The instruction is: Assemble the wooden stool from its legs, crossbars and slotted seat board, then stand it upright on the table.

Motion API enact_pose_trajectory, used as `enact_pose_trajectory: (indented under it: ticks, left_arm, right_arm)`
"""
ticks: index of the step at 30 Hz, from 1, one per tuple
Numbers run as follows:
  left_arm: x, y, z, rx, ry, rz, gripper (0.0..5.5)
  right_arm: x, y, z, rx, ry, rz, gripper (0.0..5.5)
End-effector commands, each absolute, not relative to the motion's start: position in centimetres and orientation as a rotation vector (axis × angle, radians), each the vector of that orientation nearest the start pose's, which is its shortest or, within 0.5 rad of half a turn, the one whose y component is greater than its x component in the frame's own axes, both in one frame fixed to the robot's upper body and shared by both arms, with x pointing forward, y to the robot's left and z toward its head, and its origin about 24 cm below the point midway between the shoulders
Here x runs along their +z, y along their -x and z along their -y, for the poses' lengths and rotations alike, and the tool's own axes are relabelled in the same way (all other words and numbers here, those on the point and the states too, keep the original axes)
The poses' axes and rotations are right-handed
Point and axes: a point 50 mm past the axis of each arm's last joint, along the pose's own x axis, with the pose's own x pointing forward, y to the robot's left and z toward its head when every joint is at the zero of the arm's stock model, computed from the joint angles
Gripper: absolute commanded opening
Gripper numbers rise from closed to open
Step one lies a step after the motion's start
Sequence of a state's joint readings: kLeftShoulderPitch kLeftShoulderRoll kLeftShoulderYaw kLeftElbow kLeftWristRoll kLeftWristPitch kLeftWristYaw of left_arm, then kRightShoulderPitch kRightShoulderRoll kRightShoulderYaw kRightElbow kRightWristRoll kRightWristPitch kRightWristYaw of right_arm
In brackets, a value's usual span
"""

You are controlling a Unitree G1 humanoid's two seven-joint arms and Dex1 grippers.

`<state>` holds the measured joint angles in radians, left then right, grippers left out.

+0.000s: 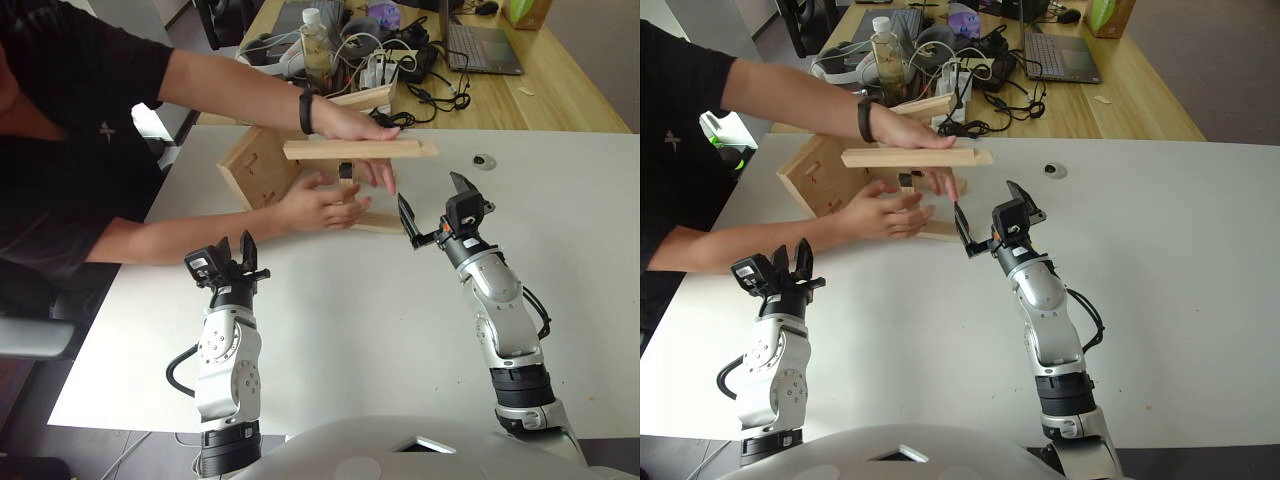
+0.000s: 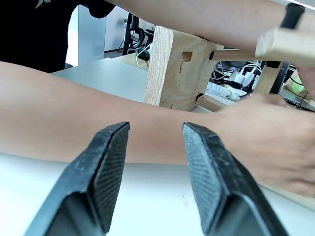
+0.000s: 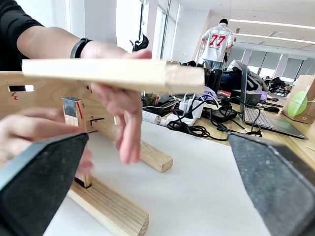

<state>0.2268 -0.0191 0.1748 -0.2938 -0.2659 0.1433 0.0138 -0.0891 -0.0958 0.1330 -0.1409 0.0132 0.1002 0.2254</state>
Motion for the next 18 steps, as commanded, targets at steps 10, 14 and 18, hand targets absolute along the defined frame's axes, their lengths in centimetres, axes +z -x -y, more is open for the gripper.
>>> enact_pose_trajectory:
  ticks: [10,14,18]
  left_arm:
    - [4.63,-20.57,-19.74,0.212,0.241,-0.039,2.03]
    - [4.56,-20.60,-19.63,0.208,0.242,-0.040,2.03]
    - [4.48,-20.59,-19.50,0.206,0.244,-0.040,2.03]
  right_arm:
    - [8.68,-26.47,11.58,0.397,0.118,0.132,5.35]
    - [8.69,-26.47,11.60,0.406,0.127,0.136,5.35]
    - [8.70,-26.43,11.64,0.414,0.133,0.139,5.35]
